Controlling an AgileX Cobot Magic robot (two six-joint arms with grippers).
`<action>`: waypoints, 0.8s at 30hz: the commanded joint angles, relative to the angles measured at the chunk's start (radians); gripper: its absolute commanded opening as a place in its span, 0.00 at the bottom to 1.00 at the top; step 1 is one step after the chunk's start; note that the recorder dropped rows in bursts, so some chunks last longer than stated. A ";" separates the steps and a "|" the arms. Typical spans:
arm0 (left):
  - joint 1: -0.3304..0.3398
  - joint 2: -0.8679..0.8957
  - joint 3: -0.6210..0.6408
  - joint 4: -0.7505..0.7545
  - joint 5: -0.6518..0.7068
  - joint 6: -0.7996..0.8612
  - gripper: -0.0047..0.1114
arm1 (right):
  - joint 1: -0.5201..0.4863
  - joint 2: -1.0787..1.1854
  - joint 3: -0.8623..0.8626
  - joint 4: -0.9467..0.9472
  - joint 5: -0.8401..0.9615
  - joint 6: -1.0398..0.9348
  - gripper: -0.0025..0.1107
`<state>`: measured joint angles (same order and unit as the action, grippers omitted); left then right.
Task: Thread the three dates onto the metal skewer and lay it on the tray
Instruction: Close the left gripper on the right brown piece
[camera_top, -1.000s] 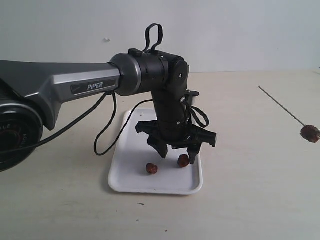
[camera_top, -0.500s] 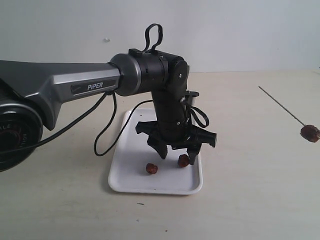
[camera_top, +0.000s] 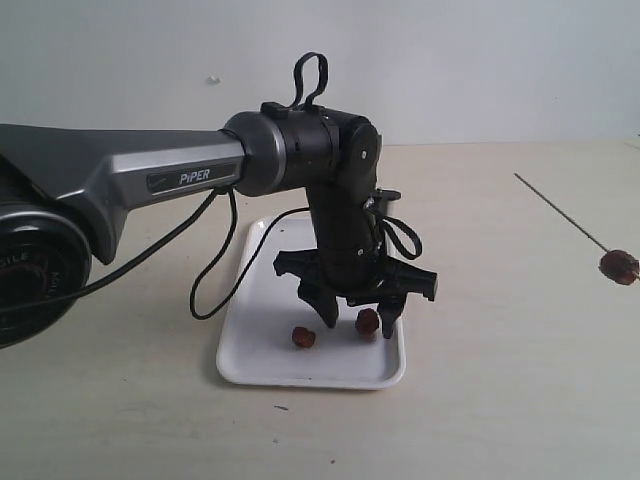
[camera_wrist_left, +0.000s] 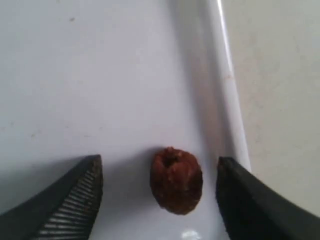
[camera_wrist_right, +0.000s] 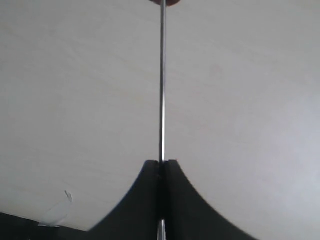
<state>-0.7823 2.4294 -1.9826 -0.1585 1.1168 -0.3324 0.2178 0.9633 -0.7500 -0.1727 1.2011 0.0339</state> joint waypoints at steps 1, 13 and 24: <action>-0.006 0.023 0.002 -0.004 0.010 -0.008 0.57 | -0.005 -0.009 0.005 -0.008 -0.011 -0.008 0.02; -0.006 0.023 0.002 -0.004 0.018 0.001 0.40 | -0.005 -0.009 0.005 -0.008 -0.005 -0.008 0.02; -0.006 0.023 0.002 -0.004 0.021 0.019 0.35 | -0.005 -0.009 0.005 -0.008 -0.005 -0.008 0.02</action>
<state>-0.7823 2.4373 -1.9846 -0.1476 1.1349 -0.3191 0.2178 0.9633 -0.7500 -0.1727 1.2011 0.0322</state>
